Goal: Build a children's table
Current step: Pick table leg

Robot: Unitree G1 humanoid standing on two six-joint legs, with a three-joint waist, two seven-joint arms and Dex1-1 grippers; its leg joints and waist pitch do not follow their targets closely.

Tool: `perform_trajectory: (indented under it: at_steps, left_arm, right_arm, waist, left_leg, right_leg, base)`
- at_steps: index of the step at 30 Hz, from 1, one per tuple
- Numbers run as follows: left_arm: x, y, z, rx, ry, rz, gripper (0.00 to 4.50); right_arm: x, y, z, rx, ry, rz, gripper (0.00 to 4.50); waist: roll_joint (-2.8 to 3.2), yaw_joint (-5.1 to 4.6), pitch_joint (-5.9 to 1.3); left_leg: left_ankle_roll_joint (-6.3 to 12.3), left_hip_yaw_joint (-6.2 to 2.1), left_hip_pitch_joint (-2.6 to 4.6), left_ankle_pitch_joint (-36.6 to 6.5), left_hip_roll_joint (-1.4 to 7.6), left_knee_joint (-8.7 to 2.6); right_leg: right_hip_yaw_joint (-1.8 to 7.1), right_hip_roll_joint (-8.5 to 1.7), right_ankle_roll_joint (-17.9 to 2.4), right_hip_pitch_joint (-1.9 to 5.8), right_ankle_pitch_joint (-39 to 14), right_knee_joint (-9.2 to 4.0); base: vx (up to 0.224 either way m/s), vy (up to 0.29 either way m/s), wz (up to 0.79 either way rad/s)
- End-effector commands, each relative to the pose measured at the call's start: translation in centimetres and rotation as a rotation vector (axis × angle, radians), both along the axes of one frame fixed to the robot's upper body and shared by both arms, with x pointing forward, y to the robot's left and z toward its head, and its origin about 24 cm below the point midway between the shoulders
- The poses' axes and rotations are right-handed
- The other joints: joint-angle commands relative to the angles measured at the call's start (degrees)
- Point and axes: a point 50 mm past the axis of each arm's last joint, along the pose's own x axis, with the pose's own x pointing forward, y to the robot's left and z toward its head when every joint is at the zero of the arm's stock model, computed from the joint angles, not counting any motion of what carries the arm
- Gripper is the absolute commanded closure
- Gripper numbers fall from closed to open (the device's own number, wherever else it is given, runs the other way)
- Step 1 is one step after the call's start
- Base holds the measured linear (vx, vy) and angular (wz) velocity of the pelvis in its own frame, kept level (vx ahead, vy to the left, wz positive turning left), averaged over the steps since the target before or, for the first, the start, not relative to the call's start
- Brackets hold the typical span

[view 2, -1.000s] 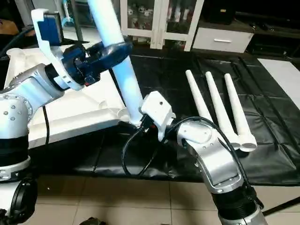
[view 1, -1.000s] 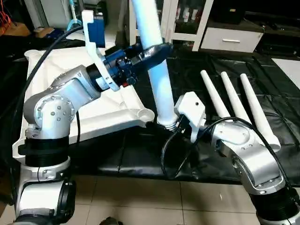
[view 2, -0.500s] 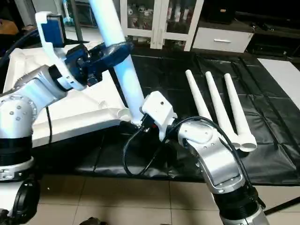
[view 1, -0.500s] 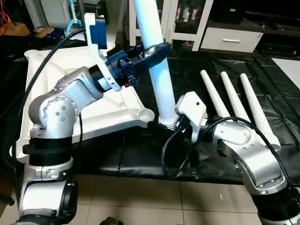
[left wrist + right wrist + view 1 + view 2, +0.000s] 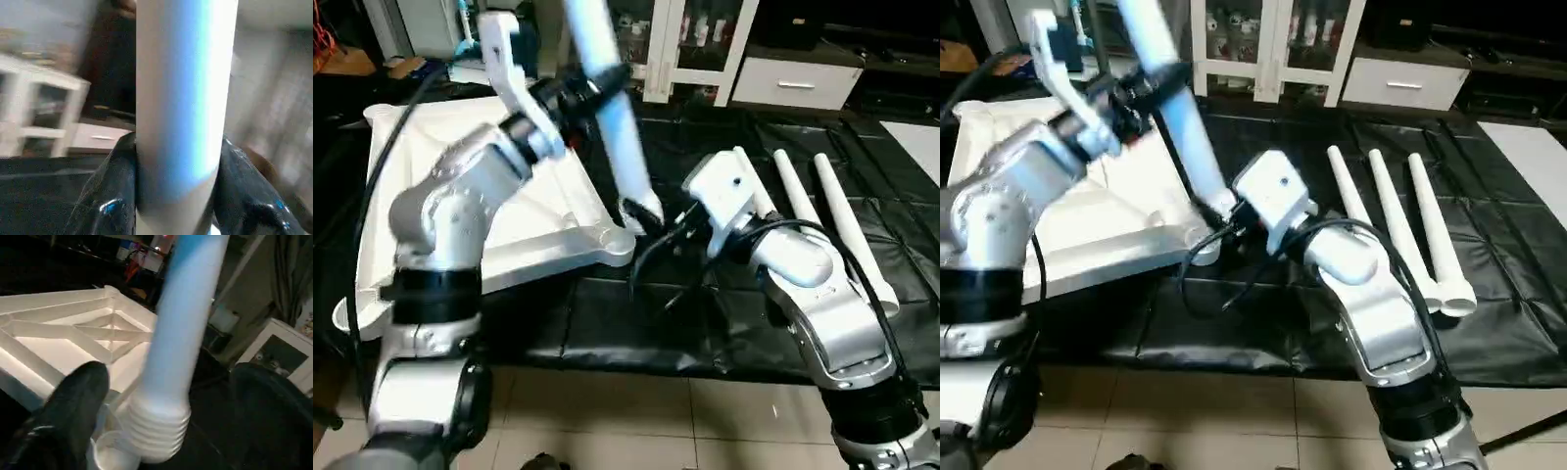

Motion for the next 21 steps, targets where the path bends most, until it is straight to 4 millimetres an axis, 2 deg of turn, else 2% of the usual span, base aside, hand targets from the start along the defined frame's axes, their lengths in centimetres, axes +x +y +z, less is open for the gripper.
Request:
perform_trajectory:
  at_steps: [1, 5, 9, 11, 14, 19, 21]
  left_arm:
    - [0.2, 0.3, 1.1, -0.024, -0.021, 0.062, 2.72]
    - [0.3, 0.2, 1.3, -0.028, -0.012, 0.073, 2.73]
    - [0.5, 0.2, 1.5, -0.035, -0.012, 0.091, 2.73]
    - [0.6, 0.1, 1.9, -0.045, -0.012, 0.102, 2.73]
    - [0.5, 0.0, 2.1, -0.045, -0.009, 0.108, 2.73]
    - [0.8, 0.2, 1.9, -0.041, 0.045, 0.176, 2.73]
    - [0.9, 0.3, 2.0, -0.053, 0.07, 0.201, 2.73]
  right_arm:
    - [-0.8, 0.9, -0.4, -0.018, 0.009, 0.055, 0.0]
    - [-1.8, 1.9, -1.5, -0.044, 0.034, 0.108, 0.0]
    - [-2.2, 2.0, -2.3, -0.064, 0.061, 0.124, 0.0]
    - [-2.2, 1.5, -3.9, -0.139, 0.127, 0.096, 0.0]
    - [-1.9, 0.9, -4.9, -0.191, 0.149, 0.043, 0.0]
    - [-1.5, -0.1, -5.7, -0.246, 0.171, -0.03, 0.0]
    - [-1.1, -0.3, -5.3, -0.228, 0.149, -0.053, 0.0]
  waist:
    - [0.68, 0.03, -4.53]
    - [0.71, 0.01, -4.46]
    - [0.69, 0.09, -4.25]
    - [0.69, 0.14, -4.2]
    - [0.61, 0.14, -4.25]
    - [0.56, 0.05, -4.37]
    - [0.56, 0.02, -4.37]
  left_leg:
    - [-2.75, -0.81, 1.42, -6.53, 1.87, -4.12]
    - [-2.5, -0.77, 1.43, -6.57, 1.93, -4.17]
    - [-2.92, -0.72, 1.6, -8.88, 1.99, -4.32]
    - [-3.39, -0.77, 1.67, -9.49, 2.01, -4.38]
    - [-3.63, -0.82, 1.43, -8.89, 1.92, -4.31]
    - [-3.01, -0.81, 1.35, -7.06, 1.86, -4.11]
    - [-2.92, -0.75, 1.39, -7.37, 1.84, -4.05]
  right_leg:
    - [1.87, -3.35, -11.76, 2.56, 3.47, -3.5]
    - [1.8, -3.29, -12.31, 2.43, 3.6, -3.51]
    - [1.88, -3.33, -11.99, 2.18, 0.05, -3.87]
    - [1.9, -3.3, -11.53, 2.11, -1.19, -4.01]
    - [1.95, -3.47, -11.39, 2.27, -0.68, -3.94]
    - [1.89, -3.32, -12.0, 2.42, 2.24, -3.67]
    - [1.9, -3.36, -12.19, 2.41, 1.99, -3.7]
  base:
    - [0.0, 0.0, 0.0]
    - [0.0, 0.0, 0.0]
    - [0.0, 0.0, 0.0]
    - [0.0, 0.0, 0.0]
    - [0.0, 0.0, 0.0]
    - [0.0, 0.0, 0.0]
    - [0.0, 0.0, 0.0]
